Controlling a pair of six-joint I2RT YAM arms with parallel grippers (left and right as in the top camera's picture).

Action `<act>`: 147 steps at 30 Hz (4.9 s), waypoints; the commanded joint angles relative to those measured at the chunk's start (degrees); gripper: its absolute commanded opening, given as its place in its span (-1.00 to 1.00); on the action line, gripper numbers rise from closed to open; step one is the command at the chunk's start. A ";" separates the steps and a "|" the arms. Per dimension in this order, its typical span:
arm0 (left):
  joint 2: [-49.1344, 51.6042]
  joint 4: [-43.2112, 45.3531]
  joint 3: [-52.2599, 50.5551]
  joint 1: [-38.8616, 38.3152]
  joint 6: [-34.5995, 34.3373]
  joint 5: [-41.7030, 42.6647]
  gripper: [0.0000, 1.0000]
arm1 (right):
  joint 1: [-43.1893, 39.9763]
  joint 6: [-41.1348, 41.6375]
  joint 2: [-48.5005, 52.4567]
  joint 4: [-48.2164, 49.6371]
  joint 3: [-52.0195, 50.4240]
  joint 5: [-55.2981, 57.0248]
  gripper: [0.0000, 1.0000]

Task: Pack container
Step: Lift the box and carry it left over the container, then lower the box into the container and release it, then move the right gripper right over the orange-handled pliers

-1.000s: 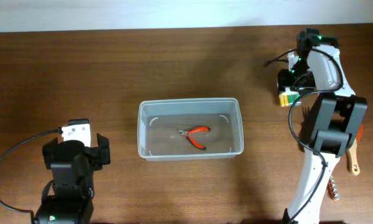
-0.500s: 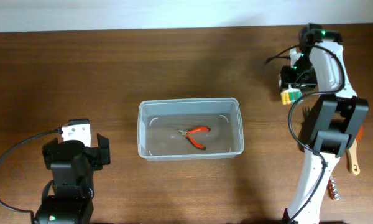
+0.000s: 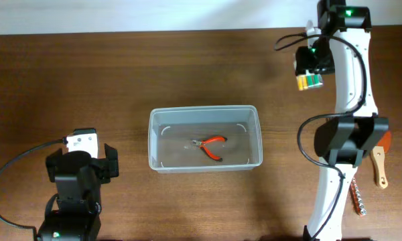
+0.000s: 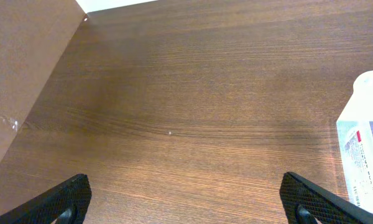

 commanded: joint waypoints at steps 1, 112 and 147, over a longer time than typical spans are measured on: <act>-0.02 -0.04 1.20 -0.24 0.94 -0.39 0.98 | 2.34 -0.37 -2.29 -3.23 6.91 -2.71 0.01; -0.02 -0.07 1.20 -0.24 0.92 -0.39 0.99 | 11.65 10.69 -30.58 -5.35 -17.51 7.30 0.97; -0.02 -0.07 1.20 -0.24 0.92 -0.39 0.98 | -11.10 16.65 -45.31 22.77 -72.85 -0.11 0.97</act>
